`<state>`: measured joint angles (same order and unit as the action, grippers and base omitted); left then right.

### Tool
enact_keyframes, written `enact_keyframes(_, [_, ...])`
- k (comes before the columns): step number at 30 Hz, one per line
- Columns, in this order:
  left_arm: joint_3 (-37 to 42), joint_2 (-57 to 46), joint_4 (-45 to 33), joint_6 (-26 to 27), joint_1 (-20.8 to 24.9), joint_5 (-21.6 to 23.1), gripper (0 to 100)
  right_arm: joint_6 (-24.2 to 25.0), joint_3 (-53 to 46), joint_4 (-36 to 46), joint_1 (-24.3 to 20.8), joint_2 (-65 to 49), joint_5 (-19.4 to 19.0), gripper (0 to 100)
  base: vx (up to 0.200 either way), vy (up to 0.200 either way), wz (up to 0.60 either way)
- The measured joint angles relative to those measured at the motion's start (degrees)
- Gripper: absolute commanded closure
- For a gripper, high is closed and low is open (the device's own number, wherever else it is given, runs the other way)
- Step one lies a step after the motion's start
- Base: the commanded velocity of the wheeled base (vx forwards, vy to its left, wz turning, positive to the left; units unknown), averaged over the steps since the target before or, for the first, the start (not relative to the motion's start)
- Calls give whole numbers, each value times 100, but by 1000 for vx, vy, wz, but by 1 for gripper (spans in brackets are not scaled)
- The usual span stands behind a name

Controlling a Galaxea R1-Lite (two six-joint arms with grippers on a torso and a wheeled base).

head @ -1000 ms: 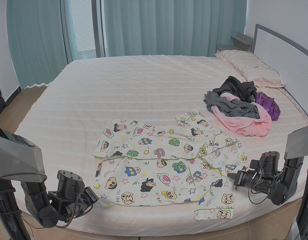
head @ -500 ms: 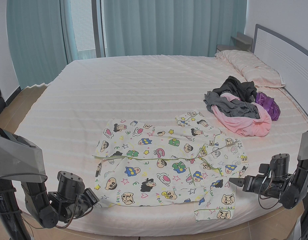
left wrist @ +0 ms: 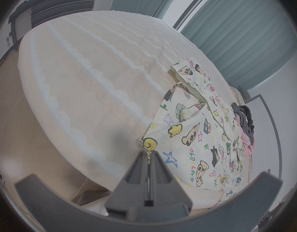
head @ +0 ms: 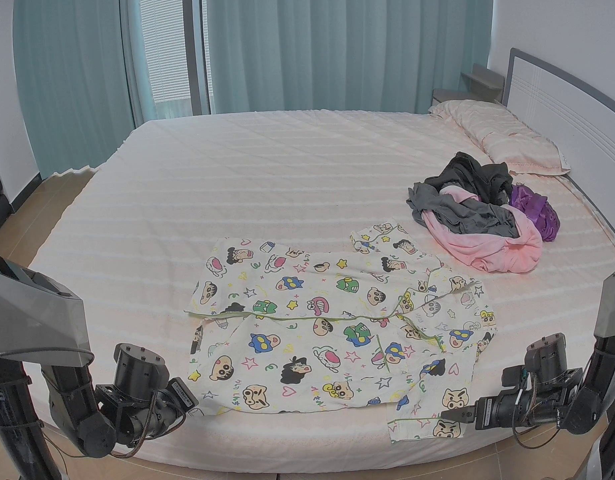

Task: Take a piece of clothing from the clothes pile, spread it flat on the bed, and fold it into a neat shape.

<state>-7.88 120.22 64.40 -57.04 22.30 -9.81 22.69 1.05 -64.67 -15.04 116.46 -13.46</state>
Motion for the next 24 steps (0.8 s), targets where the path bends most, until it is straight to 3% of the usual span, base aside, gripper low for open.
enact_keyframes(13, [17,-49,-2,0,11,0,100,-180,-4,-371,-295,757,-9,0,0,0,0])
enact_keyframes(14, [16,-52,-2,2,11,0,100,-178,-4,-430,-295,811,-6,100,0,0,0])
enact_keyframes(19, [20,-63,0,2,11,-1,100,-134,-4,-822,-300,1058,33,100,0,0,0])
enact_keyframes(24, [22,-66,0,4,11,-1,100,-126,-4,-391,-297,1080,73,100,0,0,0])
